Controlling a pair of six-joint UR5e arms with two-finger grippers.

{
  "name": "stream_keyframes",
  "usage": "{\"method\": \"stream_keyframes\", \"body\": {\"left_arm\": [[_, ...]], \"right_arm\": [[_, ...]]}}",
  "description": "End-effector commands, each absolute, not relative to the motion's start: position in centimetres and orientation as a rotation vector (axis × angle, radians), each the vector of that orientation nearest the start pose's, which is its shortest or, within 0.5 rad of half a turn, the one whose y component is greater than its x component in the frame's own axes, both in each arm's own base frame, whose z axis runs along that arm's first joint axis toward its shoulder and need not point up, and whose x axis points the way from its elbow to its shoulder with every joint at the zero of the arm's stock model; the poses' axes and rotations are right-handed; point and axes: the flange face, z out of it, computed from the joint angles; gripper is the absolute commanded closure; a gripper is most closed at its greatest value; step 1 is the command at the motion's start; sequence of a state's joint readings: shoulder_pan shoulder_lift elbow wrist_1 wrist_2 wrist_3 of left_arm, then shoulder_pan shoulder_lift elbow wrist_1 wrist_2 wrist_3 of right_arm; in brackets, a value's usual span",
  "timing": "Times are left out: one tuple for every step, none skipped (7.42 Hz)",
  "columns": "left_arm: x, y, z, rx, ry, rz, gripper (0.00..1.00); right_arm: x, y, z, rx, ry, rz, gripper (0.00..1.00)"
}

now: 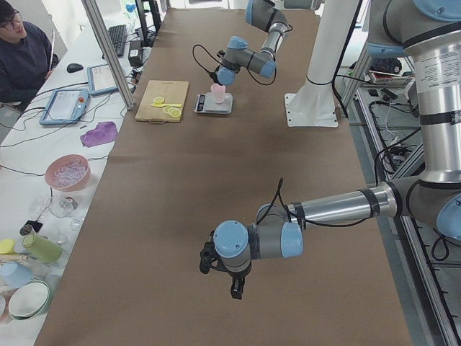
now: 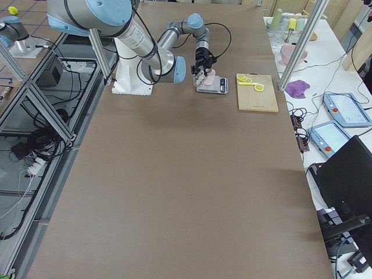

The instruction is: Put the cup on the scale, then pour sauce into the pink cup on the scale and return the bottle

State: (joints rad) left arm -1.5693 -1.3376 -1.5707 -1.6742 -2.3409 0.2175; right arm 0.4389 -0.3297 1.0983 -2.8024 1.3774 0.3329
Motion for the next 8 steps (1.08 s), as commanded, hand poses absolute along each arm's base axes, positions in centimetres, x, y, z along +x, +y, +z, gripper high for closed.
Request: {"method": "stream_keyframes", "body": {"left_arm": [[-6.3, -37.4, 74.9, -0.037, 0.786, 0.157, 0.02], [-6.2, -37.4, 74.7, -0.034, 0.796, 0.157, 0.02], [-6.2, -37.5, 74.6, -0.031, 0.804, 0.155, 0.02], [-6.2, -37.5, 74.6, -0.031, 0.804, 0.155, 0.02], [-6.3, -37.5, 74.5, -0.03, 0.804, 0.153, 0.02], [-6.3, -37.6, 74.5, -0.029, 0.804, 0.152, 0.02], [-6.3, -37.7, 74.5, -0.029, 0.805, 0.15, 0.02], [-6.3, -37.6, 74.5, -0.029, 0.805, 0.149, 0.02]], "right_arm": [[-59.5, -44.9, 15.9, -0.219, 0.46, -0.824, 1.0], [-59.6, -44.9, 15.8, -0.214, 0.457, -0.824, 1.0], [-59.5, -44.9, 15.6, -0.207, 0.455, -0.824, 1.0], [-59.3, -45.0, 15.4, -0.2, 0.451, -0.824, 1.0], [-59.3, -45.0, 15.5, -0.2, 0.454, -0.826, 1.0], [-59.2, -44.9, 15.2, -0.19, 0.445, -0.83, 1.0], [-58.7, -44.7, 14.5, -0.171, 0.427, -0.832, 1.0], [-58.3, -44.8, 14.0, -0.158, 0.414, -0.834, 1.0]]}}
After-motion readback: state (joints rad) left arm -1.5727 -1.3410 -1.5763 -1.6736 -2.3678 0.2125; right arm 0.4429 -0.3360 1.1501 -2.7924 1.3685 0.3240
